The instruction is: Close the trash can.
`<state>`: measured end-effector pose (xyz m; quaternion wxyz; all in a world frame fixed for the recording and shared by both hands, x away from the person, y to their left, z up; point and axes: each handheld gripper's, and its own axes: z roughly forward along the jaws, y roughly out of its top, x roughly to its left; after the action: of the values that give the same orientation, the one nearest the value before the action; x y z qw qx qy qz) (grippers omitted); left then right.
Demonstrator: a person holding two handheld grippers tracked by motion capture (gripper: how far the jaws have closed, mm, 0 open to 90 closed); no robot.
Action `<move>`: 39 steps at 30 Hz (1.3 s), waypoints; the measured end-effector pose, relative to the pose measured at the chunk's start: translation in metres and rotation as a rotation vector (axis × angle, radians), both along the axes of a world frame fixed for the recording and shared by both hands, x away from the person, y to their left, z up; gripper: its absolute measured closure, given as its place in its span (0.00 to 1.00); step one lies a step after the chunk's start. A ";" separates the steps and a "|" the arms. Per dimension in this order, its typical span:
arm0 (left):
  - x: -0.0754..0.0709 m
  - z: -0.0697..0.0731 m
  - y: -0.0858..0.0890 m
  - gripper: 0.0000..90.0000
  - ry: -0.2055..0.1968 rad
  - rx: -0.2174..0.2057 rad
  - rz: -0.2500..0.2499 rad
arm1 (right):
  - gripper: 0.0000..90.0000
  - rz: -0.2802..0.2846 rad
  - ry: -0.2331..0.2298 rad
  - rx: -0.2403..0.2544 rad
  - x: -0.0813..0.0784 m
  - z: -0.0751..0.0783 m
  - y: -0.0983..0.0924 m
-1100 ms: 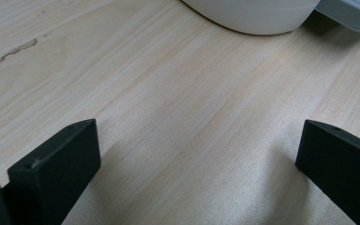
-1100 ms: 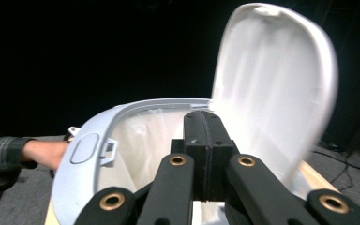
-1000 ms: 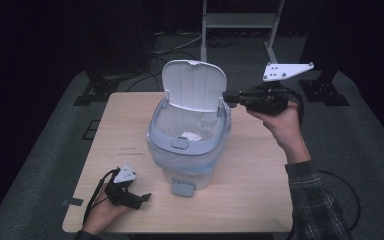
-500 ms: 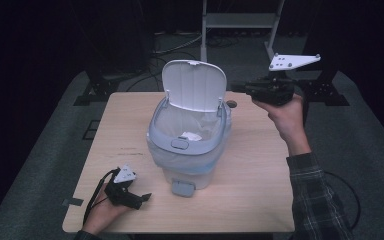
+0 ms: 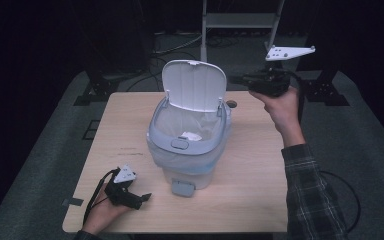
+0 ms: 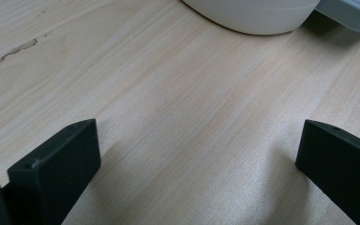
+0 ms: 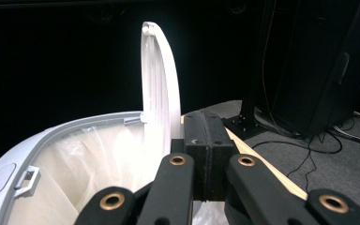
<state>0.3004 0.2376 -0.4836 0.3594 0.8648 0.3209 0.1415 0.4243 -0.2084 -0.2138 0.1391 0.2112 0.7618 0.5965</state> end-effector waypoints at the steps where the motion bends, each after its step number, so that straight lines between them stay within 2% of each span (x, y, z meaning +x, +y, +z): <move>1: 0.000 0.000 0.000 0.00 0.000 0.000 0.000 | 1.00 0.004 0.000 0.001 0.001 0.000 0.001; 13: 0.000 0.000 0.000 0.00 0.000 0.000 0.000 | 1.00 0.039 0.003 0.022 0.001 0.004 0.004; 18: 0.000 0.000 0.000 0.00 0.000 0.000 0.001 | 1.00 0.047 0.003 0.017 0.001 0.008 0.003; 27: 0.000 0.000 0.000 0.00 0.000 0.000 0.000 | 1.00 0.044 0.014 0.005 0.010 0.011 0.010; 31: 0.000 0.000 0.000 0.00 0.000 -0.001 0.001 | 1.00 0.074 0.017 0.000 0.009 0.010 0.017; 39: 0.000 0.000 0.000 0.00 0.000 0.000 0.001 | 1.00 0.136 0.009 0.008 -0.003 0.012 0.022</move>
<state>0.3004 0.2376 -0.4836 0.3593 0.8647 0.3211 0.1418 0.4216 -0.1863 -0.2017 0.0940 0.1619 0.7725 0.6068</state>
